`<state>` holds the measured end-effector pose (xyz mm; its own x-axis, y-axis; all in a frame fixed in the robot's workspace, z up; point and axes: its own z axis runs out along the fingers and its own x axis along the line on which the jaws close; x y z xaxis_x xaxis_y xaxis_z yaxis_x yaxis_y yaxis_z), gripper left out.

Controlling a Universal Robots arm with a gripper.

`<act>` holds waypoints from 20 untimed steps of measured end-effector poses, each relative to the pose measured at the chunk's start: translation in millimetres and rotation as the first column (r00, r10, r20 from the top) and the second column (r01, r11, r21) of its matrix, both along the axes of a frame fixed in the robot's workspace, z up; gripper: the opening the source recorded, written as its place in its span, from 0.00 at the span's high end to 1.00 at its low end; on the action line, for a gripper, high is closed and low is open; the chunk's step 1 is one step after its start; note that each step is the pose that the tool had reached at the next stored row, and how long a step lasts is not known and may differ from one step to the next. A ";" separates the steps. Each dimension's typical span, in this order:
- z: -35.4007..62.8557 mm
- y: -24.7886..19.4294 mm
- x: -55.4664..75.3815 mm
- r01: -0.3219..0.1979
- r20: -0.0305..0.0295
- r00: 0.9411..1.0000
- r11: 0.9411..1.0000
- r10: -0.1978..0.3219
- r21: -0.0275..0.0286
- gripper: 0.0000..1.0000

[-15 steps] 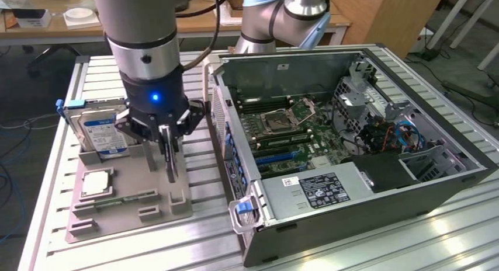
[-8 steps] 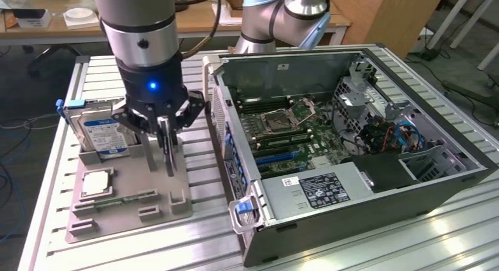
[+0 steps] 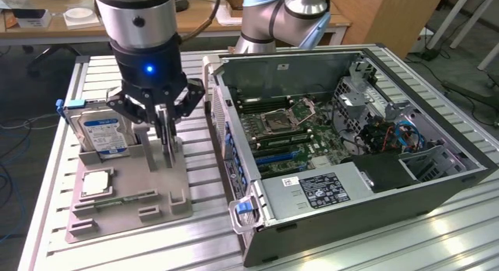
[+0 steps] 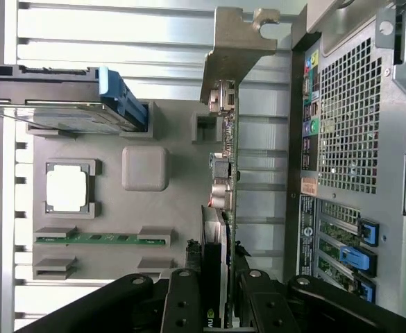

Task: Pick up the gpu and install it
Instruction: 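Pick up the gpu and move the gpu toward the slot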

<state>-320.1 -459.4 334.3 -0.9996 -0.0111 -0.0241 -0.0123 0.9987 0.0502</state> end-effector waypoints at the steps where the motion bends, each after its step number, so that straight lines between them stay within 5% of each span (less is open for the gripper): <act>1: 2.7 0.0 0.0 0.000 0.000 1.000 1.000 0.000 0.000 0.73; 20: 50.4 -0.2 0.0 0.000 0.000 1.000 1.000 0.000 0.007 0.73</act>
<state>-320.1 -459.6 384.7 -0.9996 -0.0109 -0.0242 -0.0122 0.9983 0.0568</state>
